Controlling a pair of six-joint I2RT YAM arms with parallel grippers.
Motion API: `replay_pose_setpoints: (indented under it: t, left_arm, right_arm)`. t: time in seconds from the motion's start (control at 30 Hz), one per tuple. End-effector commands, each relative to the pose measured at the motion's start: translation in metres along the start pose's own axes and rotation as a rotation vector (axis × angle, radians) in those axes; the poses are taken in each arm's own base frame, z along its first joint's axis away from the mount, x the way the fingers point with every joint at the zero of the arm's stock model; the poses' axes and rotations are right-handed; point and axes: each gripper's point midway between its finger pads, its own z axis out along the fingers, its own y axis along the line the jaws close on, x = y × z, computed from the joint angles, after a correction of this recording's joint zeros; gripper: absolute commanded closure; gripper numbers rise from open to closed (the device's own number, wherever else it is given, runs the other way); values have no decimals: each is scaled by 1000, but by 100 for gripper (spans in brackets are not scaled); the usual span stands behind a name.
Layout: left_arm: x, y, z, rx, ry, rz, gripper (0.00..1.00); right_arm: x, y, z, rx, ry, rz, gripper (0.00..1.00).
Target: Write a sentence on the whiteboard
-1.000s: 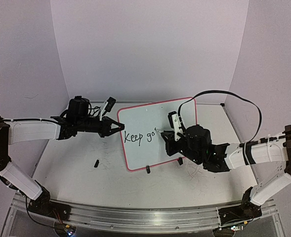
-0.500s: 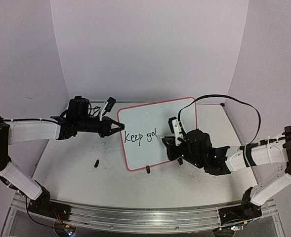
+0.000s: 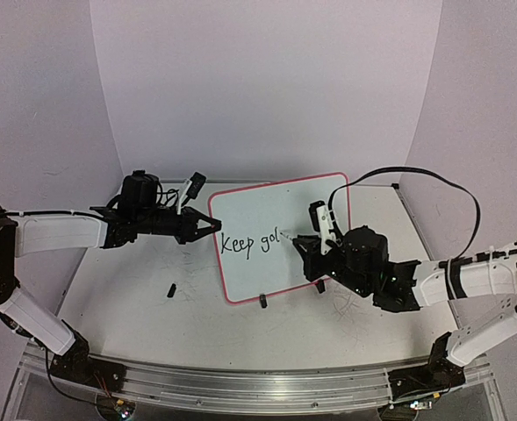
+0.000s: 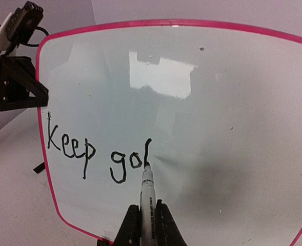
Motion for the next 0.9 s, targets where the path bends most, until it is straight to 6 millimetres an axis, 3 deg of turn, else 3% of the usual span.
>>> replay_pose_setpoints:
  t: [0.0, 0.87]
  left_arm:
    - [-17, 23, -9, -148, -39, 103, 100]
    - [-18, 23, -9, -150, -41, 103, 100]
  right_arm:
    - [-8, 2, 6, -12, -26, 12, 100]
    - [5, -7, 20, 63, 16, 9, 100]
